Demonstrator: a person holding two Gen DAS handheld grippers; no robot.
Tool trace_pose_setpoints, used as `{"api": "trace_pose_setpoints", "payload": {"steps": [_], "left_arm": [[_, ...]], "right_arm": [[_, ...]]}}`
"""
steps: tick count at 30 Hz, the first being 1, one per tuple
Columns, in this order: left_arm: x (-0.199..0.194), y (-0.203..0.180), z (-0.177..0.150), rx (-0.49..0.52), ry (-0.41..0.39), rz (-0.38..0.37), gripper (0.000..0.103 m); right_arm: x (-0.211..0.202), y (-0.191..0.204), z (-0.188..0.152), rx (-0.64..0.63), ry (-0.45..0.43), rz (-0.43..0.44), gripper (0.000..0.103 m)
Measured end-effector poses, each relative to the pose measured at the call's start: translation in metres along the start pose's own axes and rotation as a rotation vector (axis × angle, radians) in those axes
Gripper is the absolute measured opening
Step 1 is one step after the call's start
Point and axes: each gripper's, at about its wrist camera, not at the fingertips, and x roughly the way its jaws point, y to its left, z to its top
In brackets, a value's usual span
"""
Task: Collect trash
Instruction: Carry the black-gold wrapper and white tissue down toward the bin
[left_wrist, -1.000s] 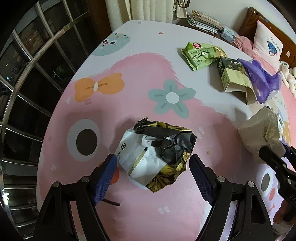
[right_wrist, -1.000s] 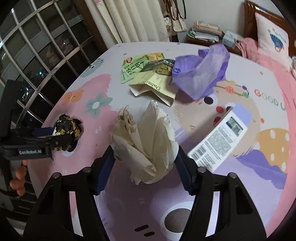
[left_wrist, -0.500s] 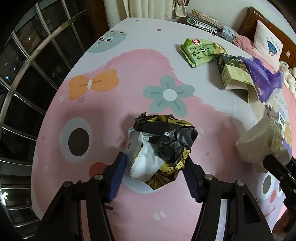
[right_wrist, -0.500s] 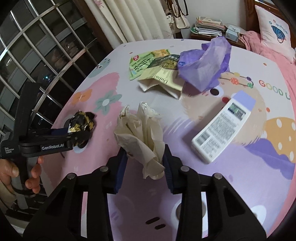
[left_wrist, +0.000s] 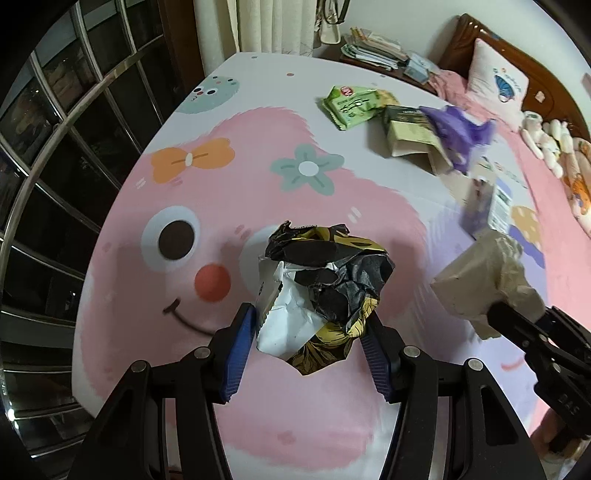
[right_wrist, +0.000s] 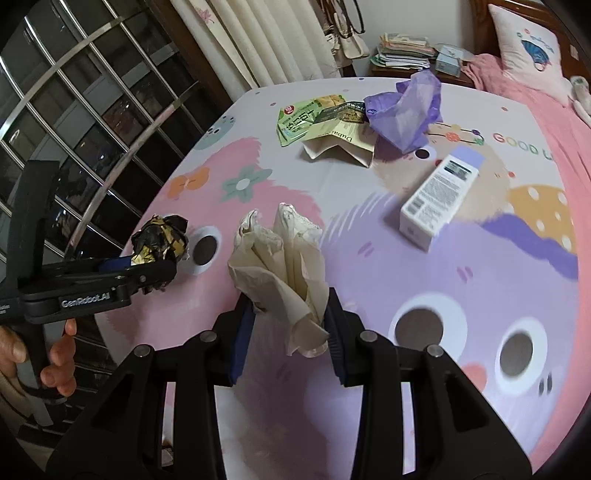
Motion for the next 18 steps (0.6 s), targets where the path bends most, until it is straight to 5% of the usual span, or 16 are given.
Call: {"api": "trace_pose_setpoints", "payload": {"steps": [18], "left_arm": [[-0.137,0.085,-0.132,0.242,-0.125,-0.134,0.056]], "right_arm": [[-0.097,0.147,-0.131,0.142,-0.118,-0.099,0.033]]}}
